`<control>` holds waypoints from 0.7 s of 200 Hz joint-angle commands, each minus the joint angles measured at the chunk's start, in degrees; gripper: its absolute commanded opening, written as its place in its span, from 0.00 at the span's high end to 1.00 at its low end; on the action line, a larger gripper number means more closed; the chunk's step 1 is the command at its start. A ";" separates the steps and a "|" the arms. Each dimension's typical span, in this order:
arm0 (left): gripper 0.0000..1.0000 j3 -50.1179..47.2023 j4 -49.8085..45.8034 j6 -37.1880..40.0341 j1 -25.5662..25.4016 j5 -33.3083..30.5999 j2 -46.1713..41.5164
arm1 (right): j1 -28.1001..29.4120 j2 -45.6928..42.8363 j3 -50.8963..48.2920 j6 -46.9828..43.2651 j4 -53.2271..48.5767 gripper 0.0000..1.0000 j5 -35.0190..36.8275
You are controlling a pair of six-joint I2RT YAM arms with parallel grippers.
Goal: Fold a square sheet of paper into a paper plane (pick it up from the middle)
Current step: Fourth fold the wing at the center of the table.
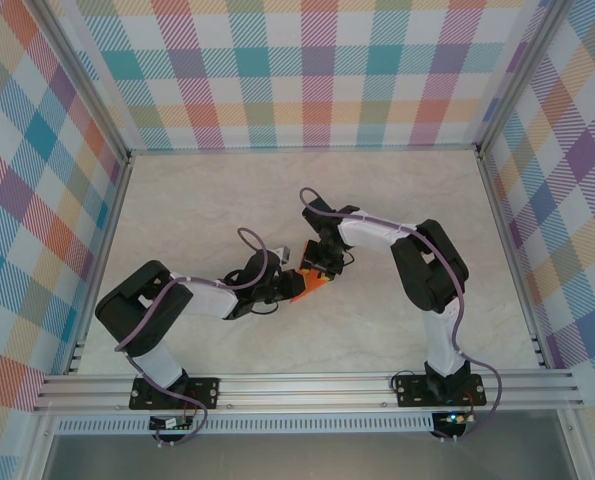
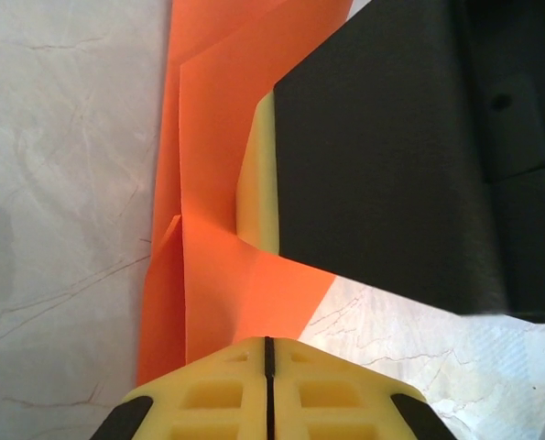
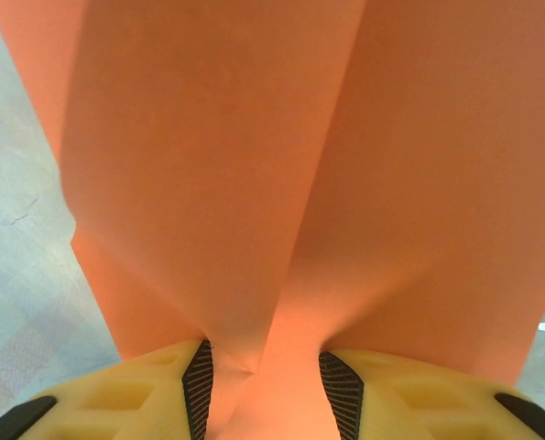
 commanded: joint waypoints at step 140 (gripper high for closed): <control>0.98 2.28 -6.07 0.95 0.68 -3.59 3.23 | -0.34 6.81 -5.75 0.61 -4.10 0.57 8.86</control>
